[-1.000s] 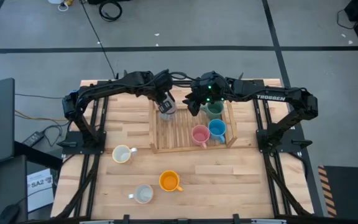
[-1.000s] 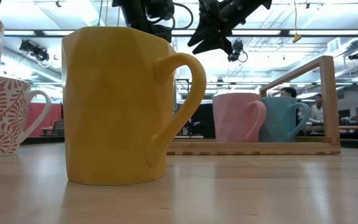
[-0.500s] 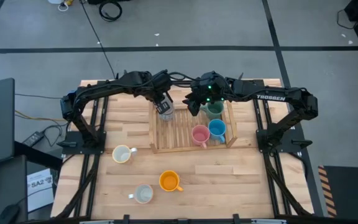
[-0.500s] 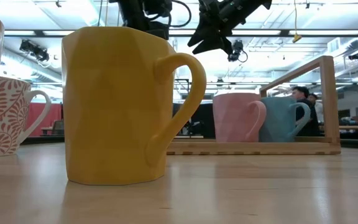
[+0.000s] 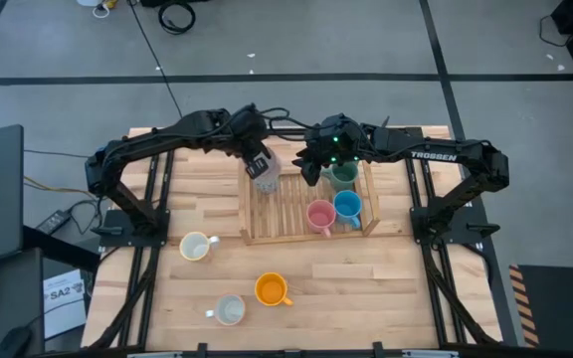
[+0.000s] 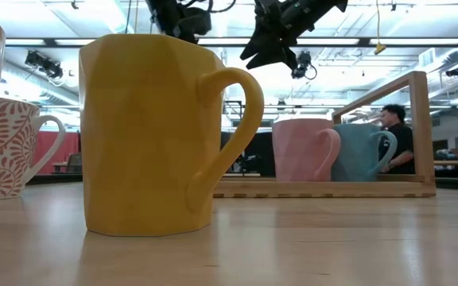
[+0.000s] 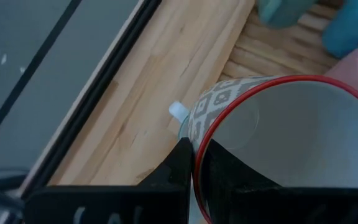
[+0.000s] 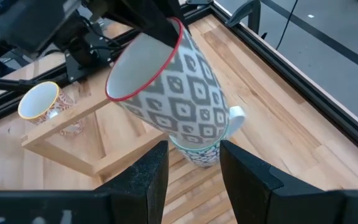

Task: Place coffee mugs
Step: Put the gray cup on the shelf

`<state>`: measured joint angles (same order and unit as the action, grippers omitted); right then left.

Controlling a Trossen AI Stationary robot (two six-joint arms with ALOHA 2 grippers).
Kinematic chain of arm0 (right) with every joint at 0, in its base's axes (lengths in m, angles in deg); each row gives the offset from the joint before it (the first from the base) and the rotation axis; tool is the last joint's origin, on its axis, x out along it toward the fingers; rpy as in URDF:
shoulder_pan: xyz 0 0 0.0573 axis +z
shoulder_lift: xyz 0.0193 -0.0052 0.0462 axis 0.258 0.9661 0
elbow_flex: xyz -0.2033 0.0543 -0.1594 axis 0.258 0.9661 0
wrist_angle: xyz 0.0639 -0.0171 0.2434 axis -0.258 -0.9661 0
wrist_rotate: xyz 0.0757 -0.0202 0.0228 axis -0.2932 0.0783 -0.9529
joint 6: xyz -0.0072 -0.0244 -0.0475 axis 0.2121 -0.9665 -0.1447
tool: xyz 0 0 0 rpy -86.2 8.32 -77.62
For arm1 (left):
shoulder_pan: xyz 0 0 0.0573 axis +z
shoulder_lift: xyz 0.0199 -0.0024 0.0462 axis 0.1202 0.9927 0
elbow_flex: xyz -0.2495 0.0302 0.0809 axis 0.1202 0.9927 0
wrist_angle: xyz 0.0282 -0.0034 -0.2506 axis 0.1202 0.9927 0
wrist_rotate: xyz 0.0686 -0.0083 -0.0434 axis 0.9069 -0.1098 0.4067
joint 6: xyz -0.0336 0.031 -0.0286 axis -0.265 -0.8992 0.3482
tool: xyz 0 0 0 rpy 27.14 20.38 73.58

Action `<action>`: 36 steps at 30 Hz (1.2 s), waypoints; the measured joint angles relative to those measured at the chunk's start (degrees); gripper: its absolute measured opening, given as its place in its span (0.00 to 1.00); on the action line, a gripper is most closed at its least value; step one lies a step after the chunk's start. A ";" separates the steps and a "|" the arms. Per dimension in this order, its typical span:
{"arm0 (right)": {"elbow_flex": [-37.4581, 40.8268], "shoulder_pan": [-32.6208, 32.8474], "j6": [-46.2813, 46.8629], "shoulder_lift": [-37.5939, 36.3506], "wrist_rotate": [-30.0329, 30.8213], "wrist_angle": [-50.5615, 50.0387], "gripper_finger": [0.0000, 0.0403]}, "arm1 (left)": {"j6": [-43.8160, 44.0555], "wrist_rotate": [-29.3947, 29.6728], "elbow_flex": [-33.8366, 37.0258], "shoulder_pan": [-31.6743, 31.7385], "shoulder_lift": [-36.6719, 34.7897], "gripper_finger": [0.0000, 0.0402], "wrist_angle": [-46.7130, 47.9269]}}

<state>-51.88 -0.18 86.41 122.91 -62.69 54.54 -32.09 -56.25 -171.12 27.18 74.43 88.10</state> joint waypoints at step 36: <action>0.00 -11.72 -4.06 -8.09 0.00 -16.90 0.37 | -23.90 -6.70 0.02 -1.32 11.28 0.07 -23.76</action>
<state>-51.88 -11.90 82.35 114.82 -62.69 37.64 -55.99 -62.95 -171.09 25.85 85.71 64.34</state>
